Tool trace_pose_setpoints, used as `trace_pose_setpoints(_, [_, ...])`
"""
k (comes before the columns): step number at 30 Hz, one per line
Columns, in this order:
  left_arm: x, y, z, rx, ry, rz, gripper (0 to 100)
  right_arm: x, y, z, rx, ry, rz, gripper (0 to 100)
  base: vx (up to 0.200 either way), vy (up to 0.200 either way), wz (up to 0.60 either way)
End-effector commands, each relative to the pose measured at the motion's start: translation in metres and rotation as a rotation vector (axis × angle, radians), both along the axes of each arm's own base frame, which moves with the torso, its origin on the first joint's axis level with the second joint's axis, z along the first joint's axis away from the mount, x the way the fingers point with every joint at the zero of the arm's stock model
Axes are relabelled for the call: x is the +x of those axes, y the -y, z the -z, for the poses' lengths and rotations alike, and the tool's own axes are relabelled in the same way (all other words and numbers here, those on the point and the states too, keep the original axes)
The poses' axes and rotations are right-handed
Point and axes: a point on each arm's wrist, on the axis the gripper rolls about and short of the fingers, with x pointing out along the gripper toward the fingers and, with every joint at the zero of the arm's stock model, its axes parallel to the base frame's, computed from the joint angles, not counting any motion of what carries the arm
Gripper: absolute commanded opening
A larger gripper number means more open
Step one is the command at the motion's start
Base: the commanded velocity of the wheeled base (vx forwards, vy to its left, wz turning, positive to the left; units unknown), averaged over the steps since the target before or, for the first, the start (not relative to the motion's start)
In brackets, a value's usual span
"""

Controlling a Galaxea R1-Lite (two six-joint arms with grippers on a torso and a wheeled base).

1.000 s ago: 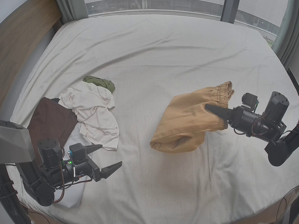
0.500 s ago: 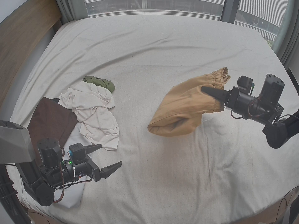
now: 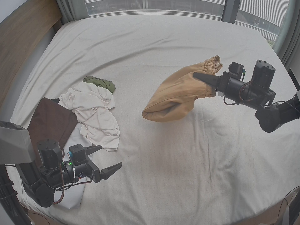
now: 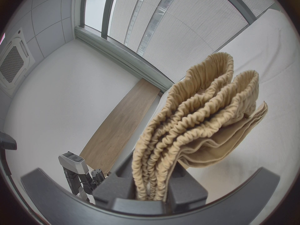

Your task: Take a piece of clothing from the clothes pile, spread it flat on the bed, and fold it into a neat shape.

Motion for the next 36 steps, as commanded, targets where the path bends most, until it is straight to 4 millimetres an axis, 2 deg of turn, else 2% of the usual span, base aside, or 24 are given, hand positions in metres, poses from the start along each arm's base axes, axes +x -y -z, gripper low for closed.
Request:
trace_pose_setpoints(1, [-0.001,-0.001,0.001,0.001,-0.006,-0.003,100,0.022,-0.011,0.011,-0.004,-0.014,-0.011,0,0.0,0.0,0.0])
trace_pose_setpoints(13, [-0.002,-0.003,0.002,0.004,-0.013,-0.011,100,0.057,-0.038,0.014,-0.002,-0.011,-0.044,0,0.0,0.0,0.0])
trace_pose_setpoints(22, [-0.004,-0.004,0.003,0.006,-0.02,-0.012,100,0.079,-0.046,0.019,0.001,0.003,-0.043,0,0.0,0.0,0.0])
trace_pose_setpoints(27, [-0.004,-0.004,0.003,0.007,-0.023,-0.012,100,0.091,-0.049,0.009,0.008,0.022,-0.037,0,0.0,0.0,0.0])
trace_pose_setpoints(33, [-0.005,-0.004,0.004,0.008,-0.026,-0.012,100,0.101,-0.048,-0.014,0.02,0.057,-0.03,0,0.0,0.0,0.0])
trace_pose_setpoints(36, [-0.005,-0.004,0.003,0.008,-0.026,-0.012,100,0.109,-0.049,-0.016,0.023,0.061,-0.019,0,0.0,0.0,0.0])
